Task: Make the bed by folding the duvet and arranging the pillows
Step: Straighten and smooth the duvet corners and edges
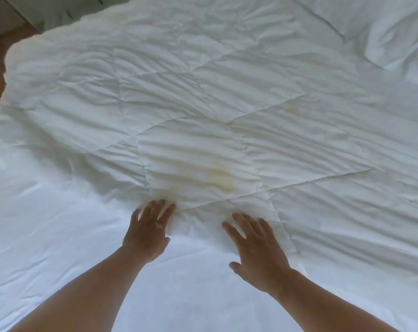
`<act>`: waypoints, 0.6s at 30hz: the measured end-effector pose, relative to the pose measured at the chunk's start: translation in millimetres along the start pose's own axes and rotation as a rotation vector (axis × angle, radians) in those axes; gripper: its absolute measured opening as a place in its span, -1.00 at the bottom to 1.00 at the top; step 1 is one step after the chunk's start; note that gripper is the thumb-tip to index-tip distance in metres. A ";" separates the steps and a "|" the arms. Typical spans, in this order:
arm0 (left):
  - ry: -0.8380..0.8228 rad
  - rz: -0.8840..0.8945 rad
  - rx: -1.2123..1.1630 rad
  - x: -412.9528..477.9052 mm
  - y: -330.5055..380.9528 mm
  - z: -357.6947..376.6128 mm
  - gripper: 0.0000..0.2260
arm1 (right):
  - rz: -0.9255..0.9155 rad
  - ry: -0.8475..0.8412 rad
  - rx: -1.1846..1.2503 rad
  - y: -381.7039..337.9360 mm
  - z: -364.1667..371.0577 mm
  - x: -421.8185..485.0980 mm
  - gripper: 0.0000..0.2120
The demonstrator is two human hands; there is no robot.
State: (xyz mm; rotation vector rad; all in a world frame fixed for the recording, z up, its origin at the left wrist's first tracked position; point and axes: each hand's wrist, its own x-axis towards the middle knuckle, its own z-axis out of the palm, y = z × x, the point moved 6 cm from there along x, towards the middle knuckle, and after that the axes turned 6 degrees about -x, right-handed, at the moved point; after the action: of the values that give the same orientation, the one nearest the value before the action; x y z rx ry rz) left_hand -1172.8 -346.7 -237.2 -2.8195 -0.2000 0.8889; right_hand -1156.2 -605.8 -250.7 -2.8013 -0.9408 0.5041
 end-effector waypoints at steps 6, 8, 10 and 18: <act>0.266 0.118 -0.009 45.9 -39.6 -8.7 -0.50 | 0.141 0.016 -0.071 -14.4 -0.2 54.7 -0.41; 0.378 0.168 -0.063 60.5 -44.6 -41.5 -0.65 | 0.168 0.039 -0.045 -2.1 -23.8 65.2 -0.68; 0.516 0.212 -0.080 77.7 -45.9 -94.1 -0.69 | 0.253 0.060 -0.015 23.1 -57.8 84.1 -0.71; 0.698 0.118 -0.375 129.8 -9.2 -192.8 -0.75 | 0.584 0.075 -0.017 137.3 -107.8 169.7 -0.55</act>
State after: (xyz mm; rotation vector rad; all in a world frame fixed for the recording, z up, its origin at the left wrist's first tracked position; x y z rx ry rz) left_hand -956.5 -339.1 -152.0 -3.3059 -0.1062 -0.1801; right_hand -913.9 -614.8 -228.4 -3.0597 -0.0926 0.4462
